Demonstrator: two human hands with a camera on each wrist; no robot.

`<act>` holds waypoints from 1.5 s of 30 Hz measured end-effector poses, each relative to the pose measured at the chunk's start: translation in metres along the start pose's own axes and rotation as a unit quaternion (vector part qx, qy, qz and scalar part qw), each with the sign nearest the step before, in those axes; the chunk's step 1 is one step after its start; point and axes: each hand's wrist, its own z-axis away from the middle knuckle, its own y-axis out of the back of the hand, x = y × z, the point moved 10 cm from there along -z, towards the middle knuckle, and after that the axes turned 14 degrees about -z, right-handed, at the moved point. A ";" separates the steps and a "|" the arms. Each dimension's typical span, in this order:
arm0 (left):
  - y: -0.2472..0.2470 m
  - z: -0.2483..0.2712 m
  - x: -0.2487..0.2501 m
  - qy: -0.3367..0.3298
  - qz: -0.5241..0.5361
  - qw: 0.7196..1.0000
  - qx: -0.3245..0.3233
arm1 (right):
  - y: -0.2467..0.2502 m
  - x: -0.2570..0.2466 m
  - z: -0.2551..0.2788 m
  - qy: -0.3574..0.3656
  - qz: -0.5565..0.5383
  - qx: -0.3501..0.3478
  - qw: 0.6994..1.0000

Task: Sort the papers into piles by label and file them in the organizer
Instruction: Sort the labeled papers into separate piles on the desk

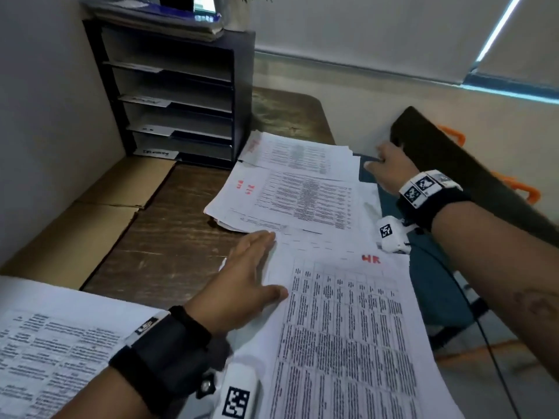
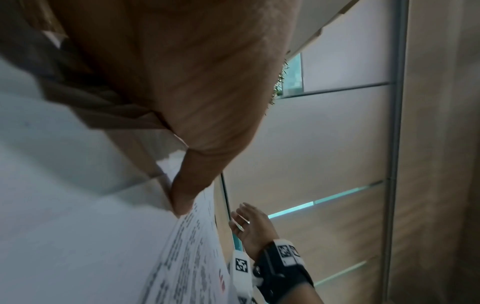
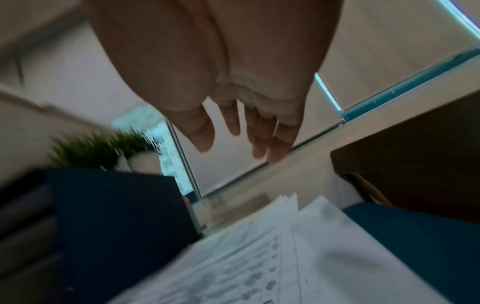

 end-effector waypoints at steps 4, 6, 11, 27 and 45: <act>0.003 0.003 0.011 0.007 -0.093 0.996 -0.008 | 0.026 0.000 0.083 -0.005 -0.132 -0.019 0.991; 0.007 0.004 0.014 0.023 -0.130 0.991 -0.004 | 0.040 -0.002 0.123 -0.006 -0.190 -0.019 0.981; 0.021 0.009 0.023 0.031 -0.179 0.983 0.030 | 0.044 0.011 0.210 -0.044 -0.262 -0.066 0.962; 0.060 0.019 0.032 -0.003 -0.179 0.976 0.123 | 0.018 0.026 0.273 -0.105 -0.172 -0.182 0.963; 0.059 0.011 0.010 0.016 -0.012 0.995 0.099 | 0.013 0.031 0.270 -0.108 -0.240 -0.180 0.948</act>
